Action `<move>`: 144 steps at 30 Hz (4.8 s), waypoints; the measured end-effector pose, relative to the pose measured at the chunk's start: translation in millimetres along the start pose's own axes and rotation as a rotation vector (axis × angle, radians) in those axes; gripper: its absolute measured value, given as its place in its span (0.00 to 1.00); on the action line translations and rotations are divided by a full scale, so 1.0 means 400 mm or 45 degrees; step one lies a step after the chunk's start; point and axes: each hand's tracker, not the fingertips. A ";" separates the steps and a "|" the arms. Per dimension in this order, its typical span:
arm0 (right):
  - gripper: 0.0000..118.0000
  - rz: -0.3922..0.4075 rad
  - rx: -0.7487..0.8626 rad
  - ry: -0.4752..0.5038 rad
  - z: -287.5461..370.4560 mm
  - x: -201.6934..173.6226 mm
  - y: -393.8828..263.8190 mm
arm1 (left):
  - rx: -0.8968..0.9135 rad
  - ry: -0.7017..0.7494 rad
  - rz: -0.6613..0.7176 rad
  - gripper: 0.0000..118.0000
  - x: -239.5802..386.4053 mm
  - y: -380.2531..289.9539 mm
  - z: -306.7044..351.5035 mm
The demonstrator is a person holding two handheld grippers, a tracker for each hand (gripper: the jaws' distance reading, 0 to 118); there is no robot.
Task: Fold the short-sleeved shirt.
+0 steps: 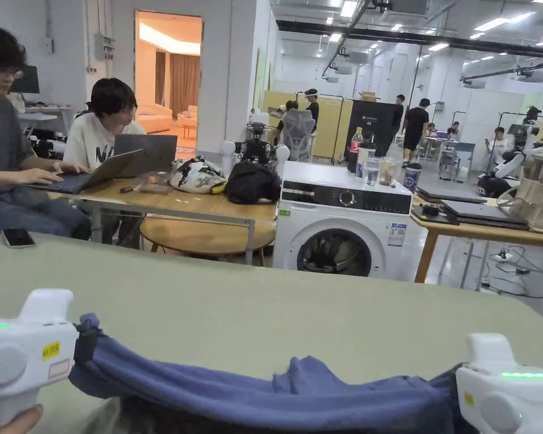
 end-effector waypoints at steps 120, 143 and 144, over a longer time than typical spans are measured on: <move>0.00 -0.174 0.292 0.112 0.070 0.085 0.448 | 0.119 -0.072 0.125 0.03 0.057 0.404 -0.009; 0.00 -0.205 0.548 -0.002 0.192 0.112 0.821 | 0.369 -0.063 0.047 0.03 0.155 0.882 0.024; 0.00 -0.212 0.556 0.000 0.176 0.119 0.835 | 0.394 -0.079 0.034 0.03 0.156 0.878 0.035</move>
